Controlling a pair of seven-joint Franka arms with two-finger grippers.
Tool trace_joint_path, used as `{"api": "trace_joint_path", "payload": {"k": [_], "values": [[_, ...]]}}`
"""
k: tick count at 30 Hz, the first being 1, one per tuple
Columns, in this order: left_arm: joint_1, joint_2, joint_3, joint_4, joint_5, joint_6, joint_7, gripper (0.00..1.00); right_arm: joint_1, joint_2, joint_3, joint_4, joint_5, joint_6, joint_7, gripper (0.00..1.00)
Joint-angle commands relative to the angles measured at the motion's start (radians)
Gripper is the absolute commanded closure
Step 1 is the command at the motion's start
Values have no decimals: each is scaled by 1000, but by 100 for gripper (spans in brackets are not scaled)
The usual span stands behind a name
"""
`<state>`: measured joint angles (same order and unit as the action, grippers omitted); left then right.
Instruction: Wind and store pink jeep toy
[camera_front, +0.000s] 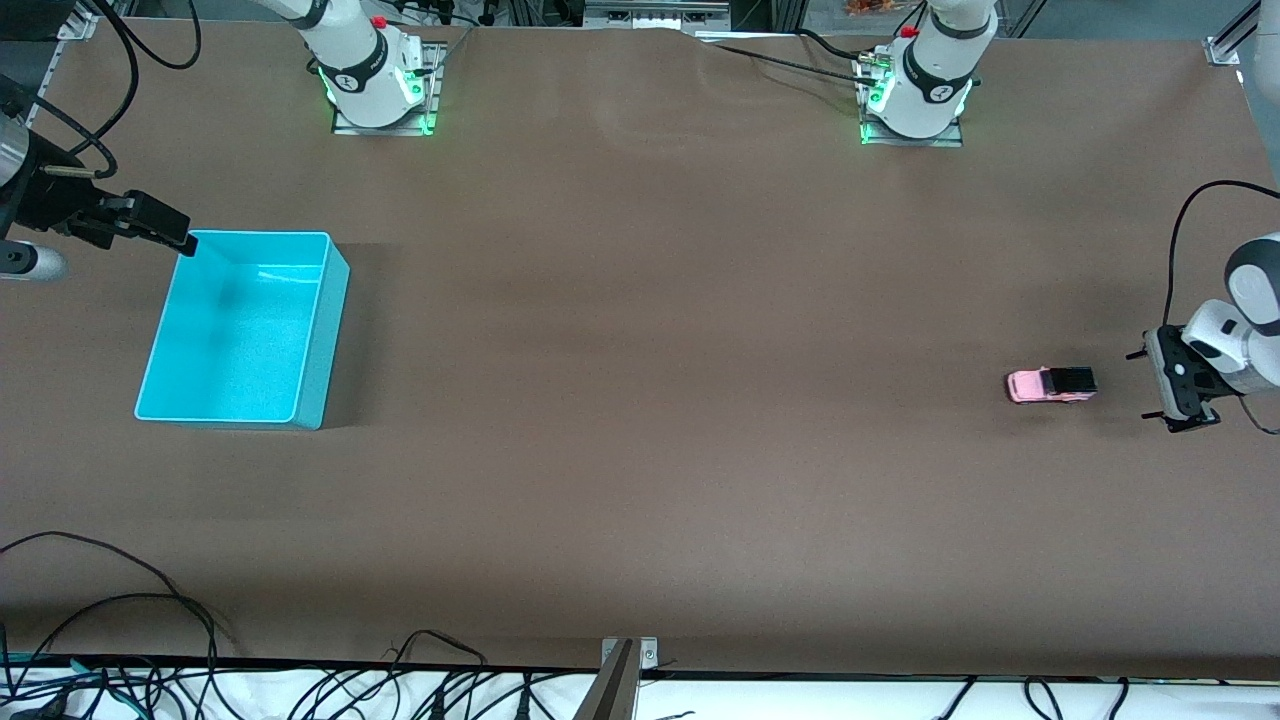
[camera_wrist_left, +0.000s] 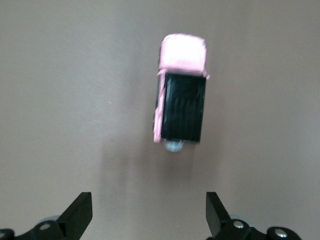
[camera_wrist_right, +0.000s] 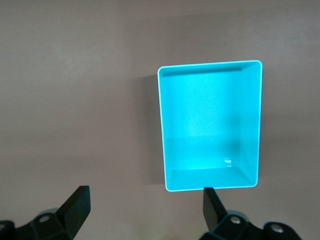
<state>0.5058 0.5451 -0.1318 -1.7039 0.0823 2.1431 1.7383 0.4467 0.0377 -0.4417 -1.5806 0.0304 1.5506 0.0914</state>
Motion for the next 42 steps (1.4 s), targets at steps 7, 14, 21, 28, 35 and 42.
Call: {"api": "trace_joint_path", "payload": {"k": [7, 14, 21, 28, 35, 42], "values": [[-50, -33, 4, 87, -52, -147, -207, 0, -3, -1, -2, 7, -3, -12, -16, 0], [-87, -48, 4, 150, -53, -249, -350, 0, -3, -1, -2, 7, -3, -12, -16, 0], [-125, -48, 4, 225, -53, -354, -436, 0, -3, -1, -3, 7, -3, -12, -16, 0], [-171, -48, -3, 306, -52, -483, -571, 0, -3, -1, -2, 7, -1, -12, -16, 0], [-228, -50, -3, 385, -50, -607, -723, 0, -3, 1, -3, 7, -3, -12, -16, 0], [-254, -50, -3, 411, -41, -652, -776, 0, -3, -1, -3, 7, -3, -12, -16, 0]]}}
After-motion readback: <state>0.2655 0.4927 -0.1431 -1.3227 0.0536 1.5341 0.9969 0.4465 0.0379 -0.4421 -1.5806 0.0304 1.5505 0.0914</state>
